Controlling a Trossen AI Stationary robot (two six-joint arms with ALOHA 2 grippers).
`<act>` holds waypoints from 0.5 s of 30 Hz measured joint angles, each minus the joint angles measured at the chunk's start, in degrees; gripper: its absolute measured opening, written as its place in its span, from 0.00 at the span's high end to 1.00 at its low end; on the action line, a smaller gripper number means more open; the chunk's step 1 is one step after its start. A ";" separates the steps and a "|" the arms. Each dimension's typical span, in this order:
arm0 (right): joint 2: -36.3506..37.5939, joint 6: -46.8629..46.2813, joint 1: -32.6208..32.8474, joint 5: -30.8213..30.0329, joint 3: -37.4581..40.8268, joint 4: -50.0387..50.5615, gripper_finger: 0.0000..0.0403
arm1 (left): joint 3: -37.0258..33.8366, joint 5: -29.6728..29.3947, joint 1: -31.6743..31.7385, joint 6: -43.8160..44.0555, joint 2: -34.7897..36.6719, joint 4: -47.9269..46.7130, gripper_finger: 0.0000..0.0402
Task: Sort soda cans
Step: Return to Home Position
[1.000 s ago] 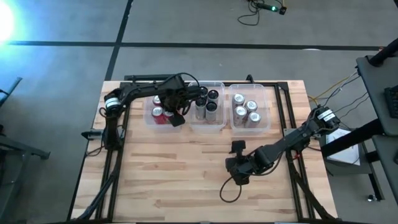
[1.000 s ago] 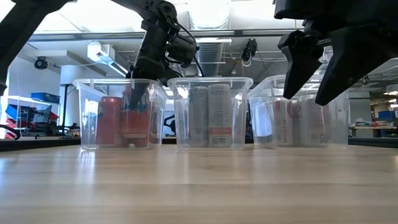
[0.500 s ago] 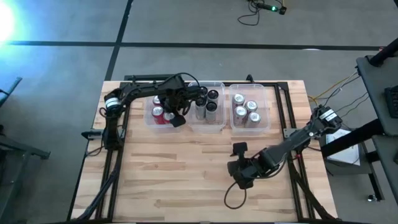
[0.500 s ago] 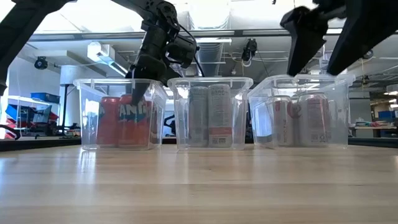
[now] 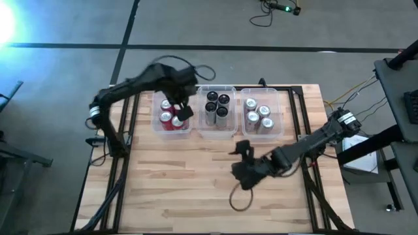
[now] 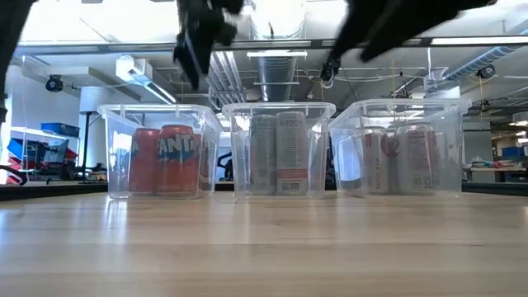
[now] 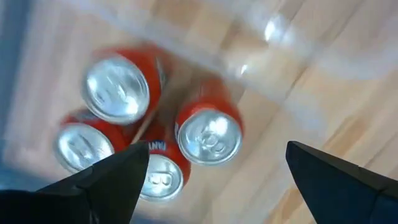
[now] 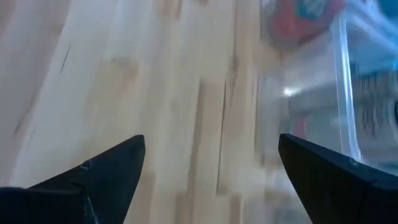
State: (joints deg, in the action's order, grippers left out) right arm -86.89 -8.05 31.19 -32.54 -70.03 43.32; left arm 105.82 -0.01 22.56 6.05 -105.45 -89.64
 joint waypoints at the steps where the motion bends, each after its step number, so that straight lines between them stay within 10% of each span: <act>1: -0.06 2.42 -1.10 0.53 0.35 -2.54 0.10 | 0.85 0.00 -0.05 -0.35 1.30 0.79 0.10; 9: 0.32 19.69 -12.57 5.17 1.32 -21.28 0.10 | -3.45 0.11 -3.99 -4.87 18.02 19.77 0.10; 15: 1.58 21.02 -22.83 22.80 6.63 -37.62 0.10 | -22.58 0.14 -8.72 -6.87 34.67 47.12 0.10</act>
State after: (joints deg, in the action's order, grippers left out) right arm -85.32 12.97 8.37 -9.73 -63.40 5.70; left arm 83.23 0.13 13.83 -0.82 -70.78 -42.52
